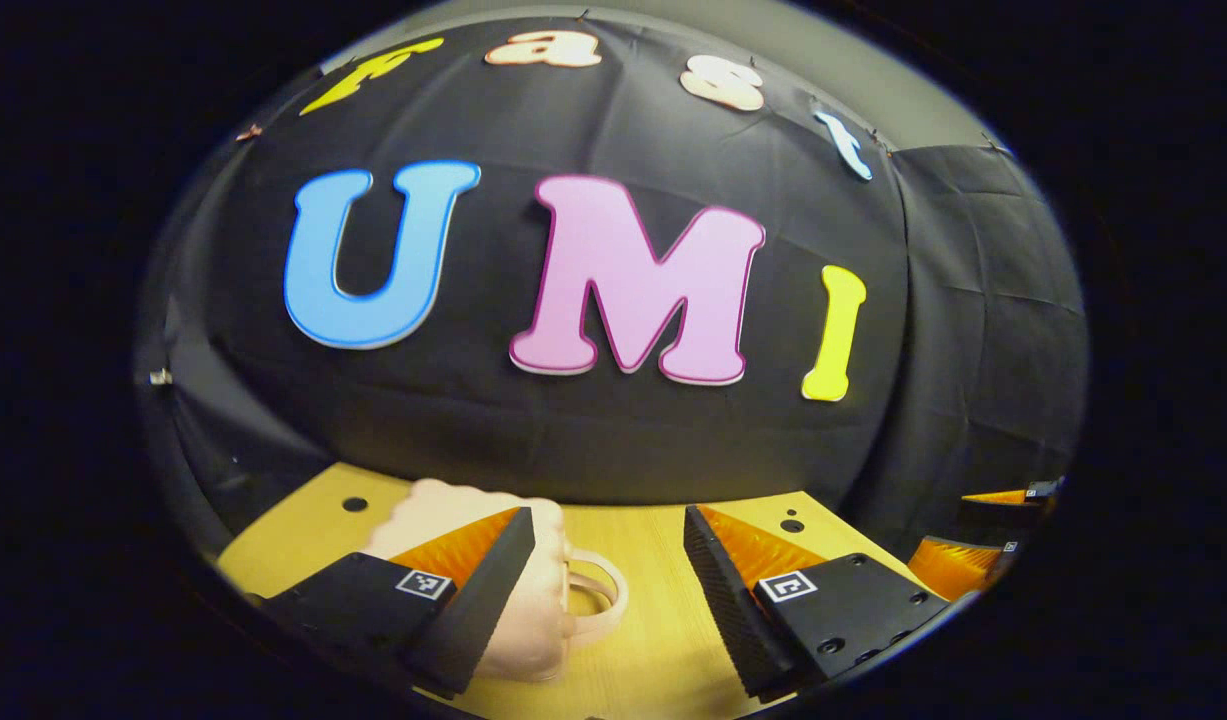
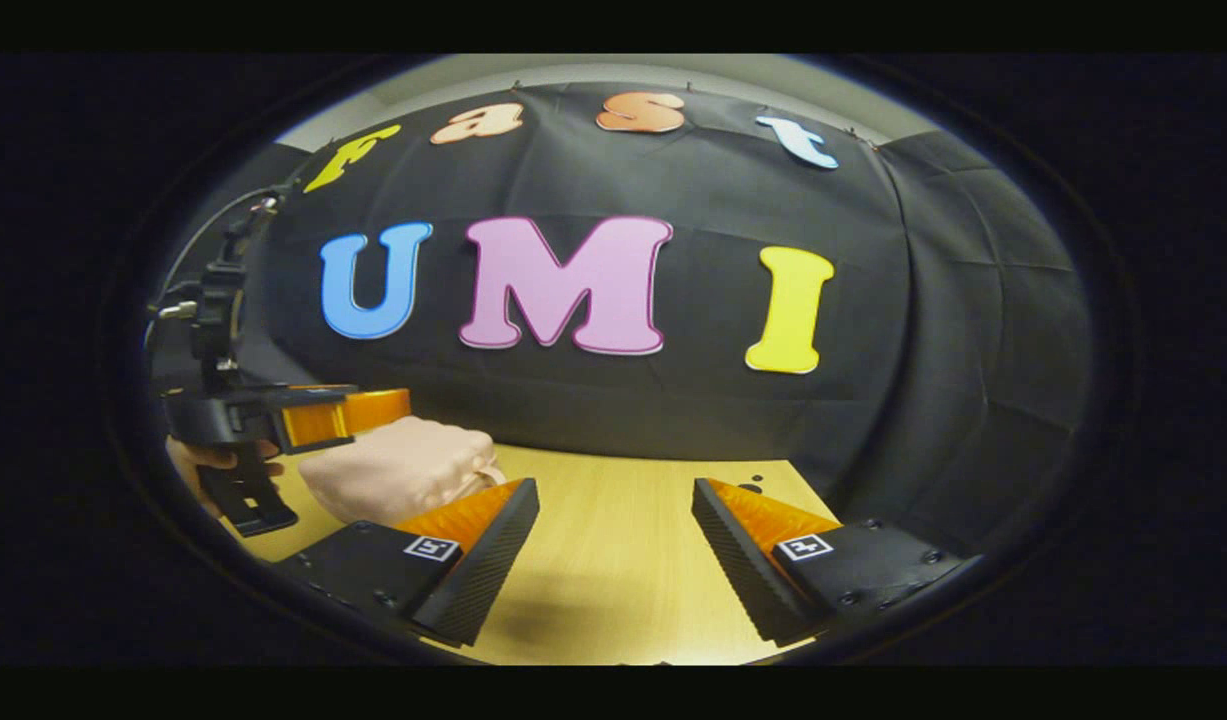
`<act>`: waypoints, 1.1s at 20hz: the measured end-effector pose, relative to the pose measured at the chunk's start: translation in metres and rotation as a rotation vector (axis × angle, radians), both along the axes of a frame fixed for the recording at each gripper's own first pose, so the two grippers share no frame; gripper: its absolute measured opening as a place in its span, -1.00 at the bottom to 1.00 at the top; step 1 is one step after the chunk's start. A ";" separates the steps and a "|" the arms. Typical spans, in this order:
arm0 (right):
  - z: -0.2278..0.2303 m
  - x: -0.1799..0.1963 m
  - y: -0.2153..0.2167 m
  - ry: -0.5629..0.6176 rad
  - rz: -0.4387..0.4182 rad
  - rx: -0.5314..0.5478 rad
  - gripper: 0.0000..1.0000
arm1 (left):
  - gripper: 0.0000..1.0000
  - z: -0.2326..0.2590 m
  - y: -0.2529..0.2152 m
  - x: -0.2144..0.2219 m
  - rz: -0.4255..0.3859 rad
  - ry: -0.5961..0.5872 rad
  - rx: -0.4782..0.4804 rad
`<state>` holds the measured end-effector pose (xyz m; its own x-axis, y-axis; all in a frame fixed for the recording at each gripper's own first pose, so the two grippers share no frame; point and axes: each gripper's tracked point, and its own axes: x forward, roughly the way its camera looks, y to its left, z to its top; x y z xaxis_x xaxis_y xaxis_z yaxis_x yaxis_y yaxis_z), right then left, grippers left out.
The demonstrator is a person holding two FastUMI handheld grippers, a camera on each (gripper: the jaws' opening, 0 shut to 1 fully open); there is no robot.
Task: First open the suitcase, pack the skin care products into it, and then close the suitcase.
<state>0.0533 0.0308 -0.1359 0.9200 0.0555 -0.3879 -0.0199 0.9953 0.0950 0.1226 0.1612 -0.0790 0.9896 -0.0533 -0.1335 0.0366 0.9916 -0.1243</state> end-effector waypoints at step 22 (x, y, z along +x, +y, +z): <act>0.179 -0.125 0.081 -0.303 -0.038 0.077 0.96 | 0.93 0.106 0.060 -0.245 0.163 -0.167 0.014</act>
<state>-0.0720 0.1118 0.0434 0.9951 0.0374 -0.0917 -0.0218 0.9859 0.1657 -0.1226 0.2207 0.0269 0.9934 0.1103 0.0328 -0.1058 0.9876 -0.1161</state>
